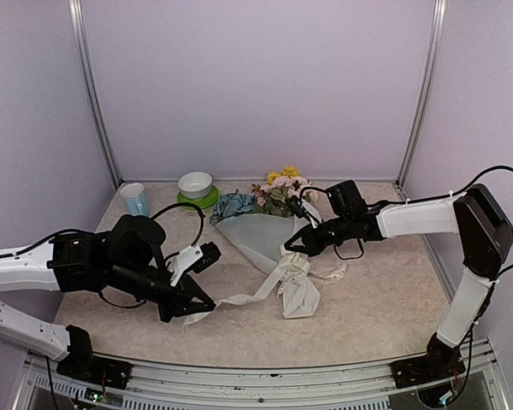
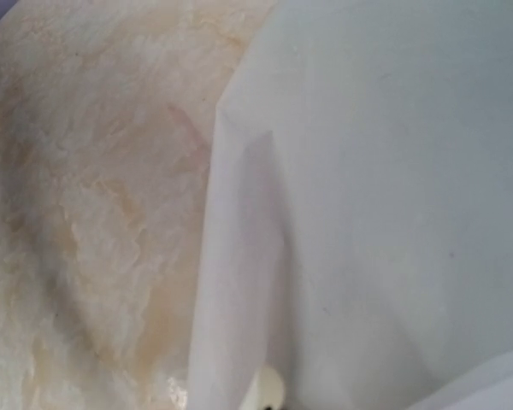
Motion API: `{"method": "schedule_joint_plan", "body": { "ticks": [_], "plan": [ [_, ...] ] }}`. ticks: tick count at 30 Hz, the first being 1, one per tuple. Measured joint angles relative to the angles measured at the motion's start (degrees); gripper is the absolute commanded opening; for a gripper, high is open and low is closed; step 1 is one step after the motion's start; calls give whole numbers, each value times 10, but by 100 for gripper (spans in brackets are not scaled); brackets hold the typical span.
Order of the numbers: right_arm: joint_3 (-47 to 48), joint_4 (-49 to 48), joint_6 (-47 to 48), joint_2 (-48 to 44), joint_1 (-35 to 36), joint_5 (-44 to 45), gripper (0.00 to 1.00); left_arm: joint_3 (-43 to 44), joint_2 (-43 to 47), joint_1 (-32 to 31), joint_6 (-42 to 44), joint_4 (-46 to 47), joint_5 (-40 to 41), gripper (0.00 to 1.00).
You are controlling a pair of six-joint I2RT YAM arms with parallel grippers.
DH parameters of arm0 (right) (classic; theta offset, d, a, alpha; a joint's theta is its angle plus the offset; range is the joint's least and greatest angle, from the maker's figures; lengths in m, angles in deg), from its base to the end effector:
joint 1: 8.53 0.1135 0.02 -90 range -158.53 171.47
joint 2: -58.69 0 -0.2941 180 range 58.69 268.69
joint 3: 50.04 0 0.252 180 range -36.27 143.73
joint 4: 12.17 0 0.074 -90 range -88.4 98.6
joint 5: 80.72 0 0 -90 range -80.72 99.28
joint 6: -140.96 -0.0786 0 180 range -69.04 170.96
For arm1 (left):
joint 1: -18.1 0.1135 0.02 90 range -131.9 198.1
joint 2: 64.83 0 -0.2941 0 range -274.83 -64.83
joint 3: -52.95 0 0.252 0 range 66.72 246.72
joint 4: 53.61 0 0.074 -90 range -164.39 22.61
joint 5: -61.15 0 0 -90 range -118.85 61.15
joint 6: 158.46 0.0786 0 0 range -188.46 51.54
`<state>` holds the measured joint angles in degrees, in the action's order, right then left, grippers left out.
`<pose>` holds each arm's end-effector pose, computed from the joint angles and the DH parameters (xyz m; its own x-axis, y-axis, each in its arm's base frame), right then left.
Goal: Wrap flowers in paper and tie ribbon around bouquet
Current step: Adjust the half-tied ribbon on the folded bouquet.
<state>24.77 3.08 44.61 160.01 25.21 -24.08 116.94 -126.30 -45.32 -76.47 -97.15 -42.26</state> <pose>0.3148 0.2622 0.1964 -0.6395 -0.3160 -0.7009 -0.7388 0.5048 0.4465 0.0932 -0.2271 0.2842 -0.4229 0.5424 -0.7259 0.8980 0.3578 -0.2559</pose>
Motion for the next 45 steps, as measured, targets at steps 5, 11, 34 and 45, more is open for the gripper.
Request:
{"method": "schedule_joint_plan", "body": {
  "ticks": [5,11,34,45],
  "plan": [
    [0,0,-9,0,0,1,0,-97,23,1,-99,24,-6,0],
    [2,0,-13,2,-1,2,0,-151,31,-10,-209,57,-47,0],
    [-2,-13,-20,1,-1,-52,0,-247,45,-5,-330,134,37,17],
    [-47,-66,-30,-31,-1,-117,0,-99,-137,30,-108,199,91,57]
  ]
}}
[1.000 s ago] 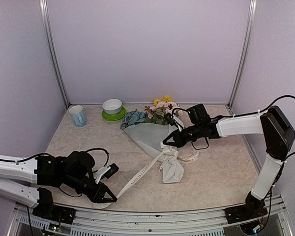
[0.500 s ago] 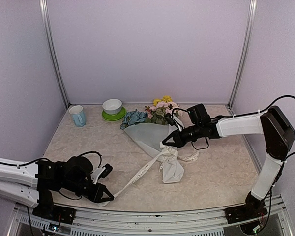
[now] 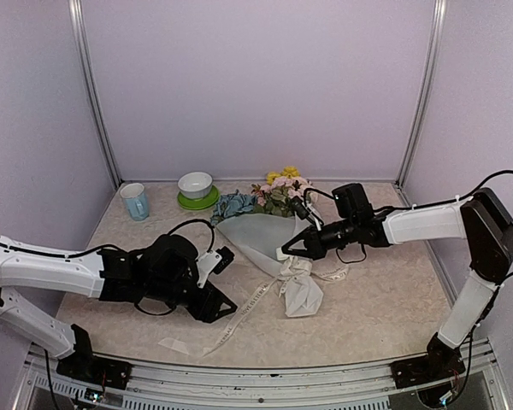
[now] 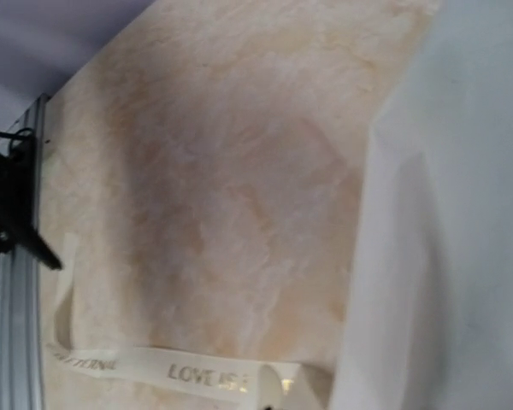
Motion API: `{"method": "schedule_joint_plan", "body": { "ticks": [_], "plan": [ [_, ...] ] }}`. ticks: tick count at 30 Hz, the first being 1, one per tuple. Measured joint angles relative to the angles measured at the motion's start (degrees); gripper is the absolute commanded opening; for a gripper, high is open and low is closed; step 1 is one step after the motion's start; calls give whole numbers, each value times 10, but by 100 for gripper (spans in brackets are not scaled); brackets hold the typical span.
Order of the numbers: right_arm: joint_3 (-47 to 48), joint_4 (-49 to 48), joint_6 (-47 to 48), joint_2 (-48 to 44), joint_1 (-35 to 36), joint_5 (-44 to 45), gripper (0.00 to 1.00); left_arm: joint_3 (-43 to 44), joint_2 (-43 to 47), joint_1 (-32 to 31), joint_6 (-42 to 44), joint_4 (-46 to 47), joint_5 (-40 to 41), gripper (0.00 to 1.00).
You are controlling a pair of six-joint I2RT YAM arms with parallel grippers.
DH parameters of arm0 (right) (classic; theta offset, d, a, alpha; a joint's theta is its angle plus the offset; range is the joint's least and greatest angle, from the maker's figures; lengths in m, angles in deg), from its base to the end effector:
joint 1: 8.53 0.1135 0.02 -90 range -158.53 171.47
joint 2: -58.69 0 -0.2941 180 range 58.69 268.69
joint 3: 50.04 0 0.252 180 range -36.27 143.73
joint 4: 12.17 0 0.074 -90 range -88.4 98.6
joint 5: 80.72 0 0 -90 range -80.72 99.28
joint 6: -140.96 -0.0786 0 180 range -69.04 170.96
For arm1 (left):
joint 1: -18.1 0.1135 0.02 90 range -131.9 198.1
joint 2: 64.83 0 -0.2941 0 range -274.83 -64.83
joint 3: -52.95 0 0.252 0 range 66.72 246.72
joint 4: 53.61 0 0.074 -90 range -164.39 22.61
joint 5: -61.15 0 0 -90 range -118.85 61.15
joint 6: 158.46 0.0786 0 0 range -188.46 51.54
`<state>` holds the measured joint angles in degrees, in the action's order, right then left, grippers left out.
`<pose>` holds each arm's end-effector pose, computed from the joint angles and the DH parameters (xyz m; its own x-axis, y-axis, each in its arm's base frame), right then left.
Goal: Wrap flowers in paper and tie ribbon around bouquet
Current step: Adjust the half-tied ribbon on the folded bouquet.
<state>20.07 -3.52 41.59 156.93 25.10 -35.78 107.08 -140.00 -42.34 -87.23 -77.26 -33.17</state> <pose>0.2923 0.2613 0.2082 -0.6324 -0.2825 -0.7213 -0.7706 0.3245 0.5486 0.1371 -0.2537 0.2002 -0.6161 0.4359 -0.6561 0.7346 0.6185 -0.2789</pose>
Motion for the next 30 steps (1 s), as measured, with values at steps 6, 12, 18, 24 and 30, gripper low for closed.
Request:
{"method": "schedule_joint_plan", "body": {
  "ticks": [6,12,18,24,30],
  "plan": [
    [-35,-73,-40,-6,0,-39,0,66,-89,50,83,118,-31,43],
    [-55,-156,-88,-6,0,-59,6,166,-229,84,121,219,-98,44],
    [-60,-170,-106,-6,0,-29,21,193,-313,89,144,280,-165,44],
    [-60,-73,-76,-31,0,64,24,209,-351,90,167,274,-180,31],
    [-45,28,-49,-109,0,115,30,210,-350,93,178,279,-210,0]
  ]
}}
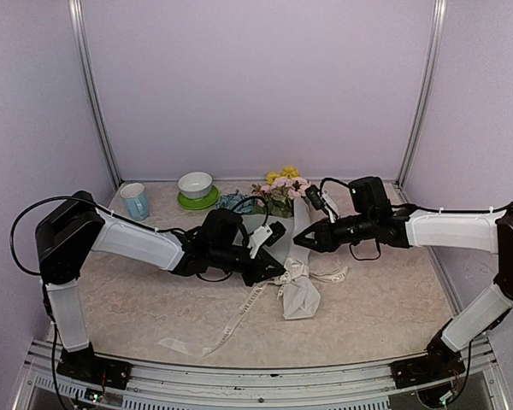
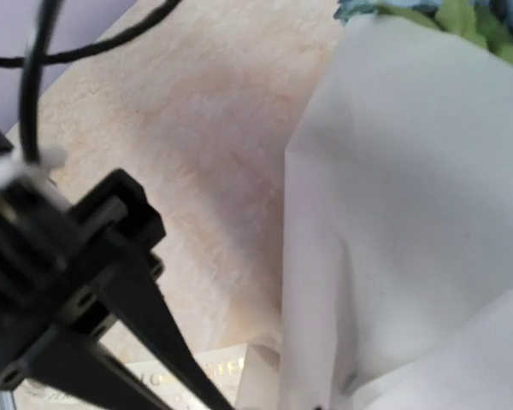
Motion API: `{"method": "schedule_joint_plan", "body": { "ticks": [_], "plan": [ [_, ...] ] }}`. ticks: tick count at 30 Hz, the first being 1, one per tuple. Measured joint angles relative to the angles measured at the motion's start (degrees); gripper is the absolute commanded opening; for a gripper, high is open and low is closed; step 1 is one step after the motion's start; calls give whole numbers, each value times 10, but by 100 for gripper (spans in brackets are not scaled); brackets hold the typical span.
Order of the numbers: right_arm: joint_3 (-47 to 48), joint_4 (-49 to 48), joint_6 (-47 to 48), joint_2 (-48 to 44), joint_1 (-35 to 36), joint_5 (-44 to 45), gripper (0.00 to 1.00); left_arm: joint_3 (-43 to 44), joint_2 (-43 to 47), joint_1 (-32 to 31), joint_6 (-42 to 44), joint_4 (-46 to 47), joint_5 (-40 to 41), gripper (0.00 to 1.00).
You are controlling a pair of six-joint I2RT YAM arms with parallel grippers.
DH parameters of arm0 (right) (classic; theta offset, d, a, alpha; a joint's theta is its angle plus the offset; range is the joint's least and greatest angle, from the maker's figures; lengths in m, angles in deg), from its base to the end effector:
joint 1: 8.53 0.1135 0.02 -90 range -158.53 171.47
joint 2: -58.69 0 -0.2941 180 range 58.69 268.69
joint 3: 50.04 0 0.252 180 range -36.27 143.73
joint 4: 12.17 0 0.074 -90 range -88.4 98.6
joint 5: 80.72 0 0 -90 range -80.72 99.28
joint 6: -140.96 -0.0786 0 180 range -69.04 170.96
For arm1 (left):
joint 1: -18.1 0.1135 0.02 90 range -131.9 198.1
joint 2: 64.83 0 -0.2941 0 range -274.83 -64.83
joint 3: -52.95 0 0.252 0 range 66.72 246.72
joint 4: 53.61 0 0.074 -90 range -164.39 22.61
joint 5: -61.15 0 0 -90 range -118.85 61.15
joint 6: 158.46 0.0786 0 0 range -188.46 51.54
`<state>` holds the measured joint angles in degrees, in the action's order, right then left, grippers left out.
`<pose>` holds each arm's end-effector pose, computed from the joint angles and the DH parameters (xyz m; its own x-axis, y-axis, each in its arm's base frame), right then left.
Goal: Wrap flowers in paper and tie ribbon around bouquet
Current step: Adjust the half-tied ribbon on the folded bouquet.
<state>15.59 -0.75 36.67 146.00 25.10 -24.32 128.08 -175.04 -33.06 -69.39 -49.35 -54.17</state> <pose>0.2733 0.2340 0.2380 -0.6498 -0.1853 -0.7372 -0.7088 0.4979 0.4996 0.2575 -0.3734 0.1703 -0.3364 0.3945 -0.8551 0.9291 0.2873 -0.2330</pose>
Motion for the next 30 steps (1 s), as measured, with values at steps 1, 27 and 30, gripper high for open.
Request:
{"method": "schedule_joint_plan", "body": {
  "ticks": [1,27,30],
  "plan": [
    [6,14,2,-5,0,3,31,0,0,0,-1,0,-4,0],
    [8,136,-16,-32,5,34,32,64,-18,12,-11,-52,-106,12],
    [8,139,-11,-32,5,35,32,73,-19,12,-7,-75,-107,0]
  ]
}}
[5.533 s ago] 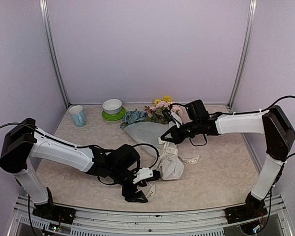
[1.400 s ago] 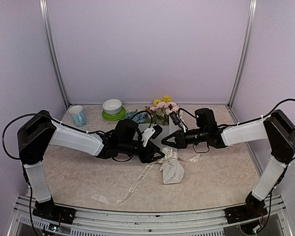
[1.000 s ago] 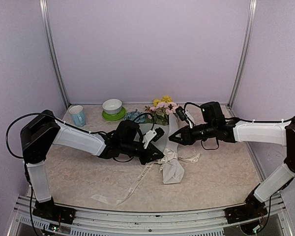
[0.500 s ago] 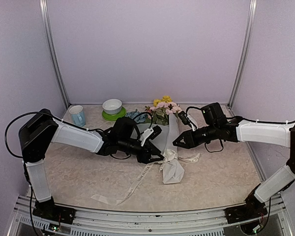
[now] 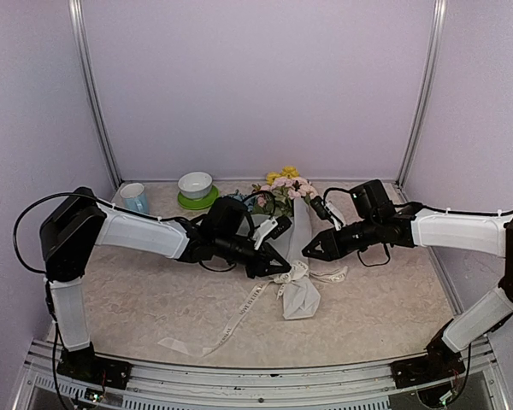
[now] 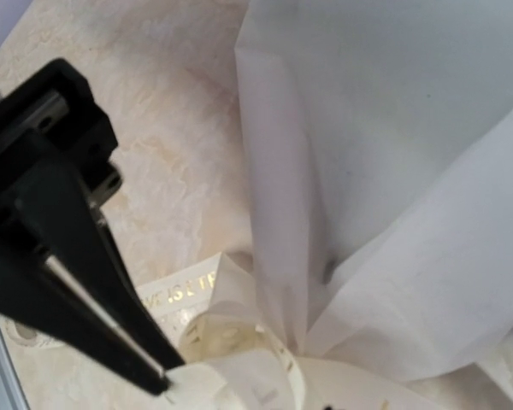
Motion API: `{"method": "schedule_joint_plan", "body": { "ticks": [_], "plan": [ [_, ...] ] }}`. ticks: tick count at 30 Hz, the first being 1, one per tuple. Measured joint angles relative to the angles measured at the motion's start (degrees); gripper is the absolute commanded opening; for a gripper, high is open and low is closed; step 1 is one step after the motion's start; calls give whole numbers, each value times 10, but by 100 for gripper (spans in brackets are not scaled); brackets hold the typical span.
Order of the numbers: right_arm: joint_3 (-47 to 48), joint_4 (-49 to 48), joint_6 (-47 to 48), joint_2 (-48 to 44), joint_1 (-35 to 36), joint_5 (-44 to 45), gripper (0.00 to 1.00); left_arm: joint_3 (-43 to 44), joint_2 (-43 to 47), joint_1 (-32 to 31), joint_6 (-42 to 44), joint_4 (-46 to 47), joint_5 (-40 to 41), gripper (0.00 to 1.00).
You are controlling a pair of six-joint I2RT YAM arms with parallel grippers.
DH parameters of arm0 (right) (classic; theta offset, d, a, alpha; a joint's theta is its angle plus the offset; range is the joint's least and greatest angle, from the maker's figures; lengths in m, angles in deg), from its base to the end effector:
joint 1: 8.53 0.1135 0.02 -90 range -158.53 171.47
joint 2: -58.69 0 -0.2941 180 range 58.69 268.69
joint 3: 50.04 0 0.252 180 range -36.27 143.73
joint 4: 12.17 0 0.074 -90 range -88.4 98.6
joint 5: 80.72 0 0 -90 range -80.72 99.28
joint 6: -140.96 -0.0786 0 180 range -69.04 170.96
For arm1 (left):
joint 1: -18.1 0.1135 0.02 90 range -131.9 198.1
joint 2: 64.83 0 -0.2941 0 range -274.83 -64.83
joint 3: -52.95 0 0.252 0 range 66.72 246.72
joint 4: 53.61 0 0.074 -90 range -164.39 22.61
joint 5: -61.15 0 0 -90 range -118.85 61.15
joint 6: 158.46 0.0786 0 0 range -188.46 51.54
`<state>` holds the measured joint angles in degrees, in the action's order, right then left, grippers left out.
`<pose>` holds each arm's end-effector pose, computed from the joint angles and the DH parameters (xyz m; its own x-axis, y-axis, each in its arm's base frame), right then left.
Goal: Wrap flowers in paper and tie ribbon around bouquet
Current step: Adjust the half-tied ribbon on the folded bouquet.
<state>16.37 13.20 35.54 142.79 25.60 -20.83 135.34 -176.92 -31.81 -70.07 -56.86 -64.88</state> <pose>0.2540 0.2198 0.2325 -0.7546 -0.2336 -0.6133 -0.6101 0.5939 0.5245 0.2640 -0.3855 0.1863 -0.3764 0.4119 -0.8298 0.9263 0.1548 -0.3434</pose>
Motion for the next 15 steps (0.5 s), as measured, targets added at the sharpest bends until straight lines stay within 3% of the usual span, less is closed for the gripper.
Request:
{"method": "schedule_joint_plan", "body": {
  "ticks": [15],
  "plan": [
    [0,19,31,-2,0,-7,35,4,6,0,-26,-23,15,0]
  ]
}}
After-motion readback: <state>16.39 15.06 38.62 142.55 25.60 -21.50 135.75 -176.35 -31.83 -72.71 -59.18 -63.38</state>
